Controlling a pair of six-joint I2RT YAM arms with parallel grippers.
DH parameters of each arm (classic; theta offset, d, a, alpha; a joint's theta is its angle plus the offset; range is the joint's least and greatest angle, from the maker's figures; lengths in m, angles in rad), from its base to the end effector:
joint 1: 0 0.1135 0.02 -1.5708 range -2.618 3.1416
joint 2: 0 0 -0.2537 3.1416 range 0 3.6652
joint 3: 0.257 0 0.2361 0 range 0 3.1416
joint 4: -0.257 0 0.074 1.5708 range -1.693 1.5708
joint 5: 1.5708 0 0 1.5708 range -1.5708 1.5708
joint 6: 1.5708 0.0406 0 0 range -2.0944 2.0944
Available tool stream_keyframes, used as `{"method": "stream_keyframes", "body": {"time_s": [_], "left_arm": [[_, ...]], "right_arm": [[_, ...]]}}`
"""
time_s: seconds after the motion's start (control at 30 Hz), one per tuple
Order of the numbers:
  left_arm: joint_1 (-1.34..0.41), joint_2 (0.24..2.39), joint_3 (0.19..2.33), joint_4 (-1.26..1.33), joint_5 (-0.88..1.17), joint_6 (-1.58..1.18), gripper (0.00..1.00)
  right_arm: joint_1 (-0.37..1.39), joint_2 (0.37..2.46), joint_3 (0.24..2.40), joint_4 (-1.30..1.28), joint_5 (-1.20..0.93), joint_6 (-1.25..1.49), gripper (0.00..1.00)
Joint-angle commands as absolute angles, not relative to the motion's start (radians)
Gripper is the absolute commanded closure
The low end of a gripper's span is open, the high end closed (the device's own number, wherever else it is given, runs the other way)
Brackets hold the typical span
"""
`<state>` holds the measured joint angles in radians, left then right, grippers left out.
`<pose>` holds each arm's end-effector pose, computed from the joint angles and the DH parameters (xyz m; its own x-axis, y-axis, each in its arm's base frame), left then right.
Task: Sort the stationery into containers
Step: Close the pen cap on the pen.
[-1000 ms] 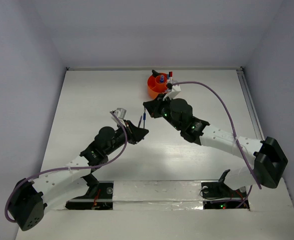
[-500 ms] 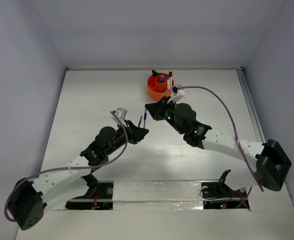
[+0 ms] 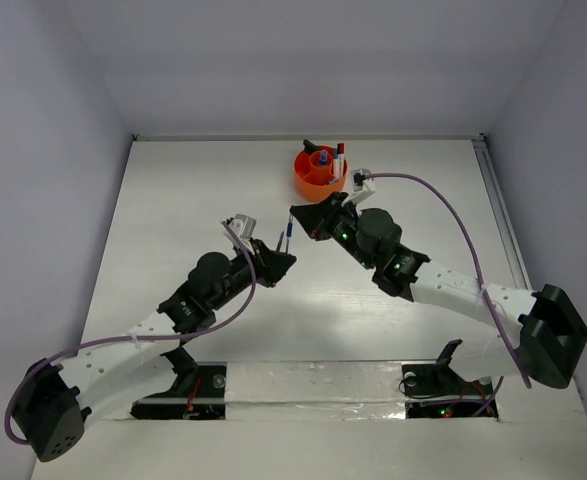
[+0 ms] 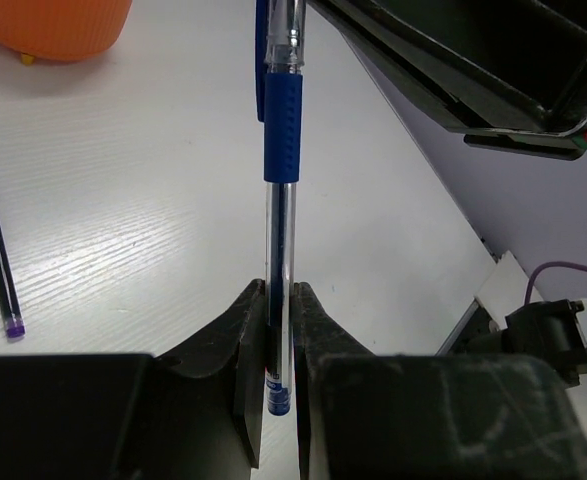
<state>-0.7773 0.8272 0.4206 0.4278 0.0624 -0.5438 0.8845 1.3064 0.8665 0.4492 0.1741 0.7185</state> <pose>0.1381 -0.1394 0.2675 -0.3722 -0.3582 -0.8562 0.6449 0.5637 -0.5161 0.1954 0.2275 0.3165 -0.4248 0.5044 -0.7517 -0.4948 0.5660 0.6594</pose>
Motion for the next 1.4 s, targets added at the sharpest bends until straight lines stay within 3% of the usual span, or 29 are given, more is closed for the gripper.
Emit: {"method": "stream_keyframes", "body": {"time_s": [0.0, 0.7, 1.07, 1.37], "left_arm": [[-0.755, 0.792, 0.502, 0.512, -0.068, -0.5, 1.0], [-0.755, 0.768, 0.675, 0.425, -0.071, -0.445, 1.0], [-0.755, 0.793, 0.828, 0.338, -0.057, -0.413, 1.0], [-0.755, 0.789, 0.68, 0.284, 0.049, -0.492, 1.0]], "right_arm": [[0.908, 1.292, 0.847, 0.338, 0.008, 0.718, 1.0], [0.965, 1.299, 0.693, 0.308, -0.221, 0.678, 1.0], [1.022, 1.336, 0.649, 0.325, -0.195, 0.681, 1.0], [0.968, 1.247, 0.817, 0.232, 0.034, 0.614, 1.0]]}}
